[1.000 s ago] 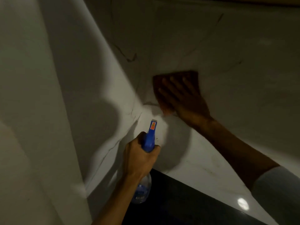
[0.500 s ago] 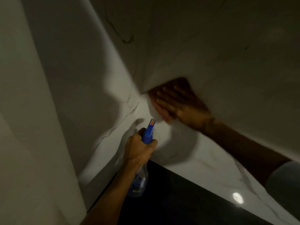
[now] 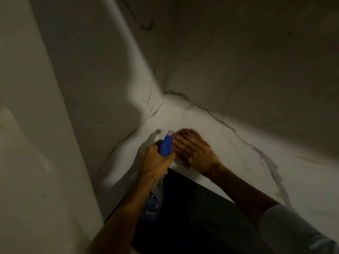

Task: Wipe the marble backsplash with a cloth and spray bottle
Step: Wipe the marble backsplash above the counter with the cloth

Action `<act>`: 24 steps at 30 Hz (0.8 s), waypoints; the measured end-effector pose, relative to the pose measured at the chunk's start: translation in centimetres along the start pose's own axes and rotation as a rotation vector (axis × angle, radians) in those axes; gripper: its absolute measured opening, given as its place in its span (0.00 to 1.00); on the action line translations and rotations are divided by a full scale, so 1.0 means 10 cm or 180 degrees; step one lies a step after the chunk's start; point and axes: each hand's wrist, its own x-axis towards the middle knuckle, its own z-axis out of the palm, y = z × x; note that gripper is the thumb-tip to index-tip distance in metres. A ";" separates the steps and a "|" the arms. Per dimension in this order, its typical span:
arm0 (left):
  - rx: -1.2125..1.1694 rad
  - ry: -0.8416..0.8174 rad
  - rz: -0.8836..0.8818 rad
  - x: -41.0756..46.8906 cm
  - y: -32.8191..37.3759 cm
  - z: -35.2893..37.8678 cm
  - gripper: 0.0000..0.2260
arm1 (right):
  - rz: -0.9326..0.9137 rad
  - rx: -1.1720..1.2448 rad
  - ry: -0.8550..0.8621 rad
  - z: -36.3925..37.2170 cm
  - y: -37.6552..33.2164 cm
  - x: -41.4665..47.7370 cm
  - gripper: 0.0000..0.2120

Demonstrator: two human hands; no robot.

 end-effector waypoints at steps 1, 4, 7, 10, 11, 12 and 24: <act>0.0039 -0.0035 -0.0026 -0.01 0.00 -0.02 0.09 | -0.0144 0.0010 -0.0297 0.06 -0.08 -0.03 0.39; 0.0314 -0.0076 -0.0041 -0.03 -0.03 -0.12 0.08 | -0.0083 -0.0089 -0.0125 0.04 0.00 0.00 0.43; 0.0534 -0.0050 -0.0002 -0.03 -0.06 -0.21 0.06 | 0.0571 0.0043 0.0732 -0.11 0.28 0.20 0.43; 0.0717 0.0055 -0.0065 -0.06 -0.08 -0.26 0.08 | 0.0934 0.0189 0.1192 -0.21 0.34 0.37 0.37; 0.0744 0.0061 -0.0100 -0.08 -0.08 -0.26 0.09 | 0.0944 0.0259 0.1147 -0.18 0.27 0.39 0.37; 0.0758 0.0062 -0.0138 -0.10 -0.09 -0.26 0.10 | 0.0832 0.0191 0.1001 -0.11 0.17 0.40 0.38; 0.0821 -0.0154 -0.0143 -0.08 -0.06 -0.28 0.09 | -0.0078 0.0683 0.0899 0.04 -0.01 0.35 0.27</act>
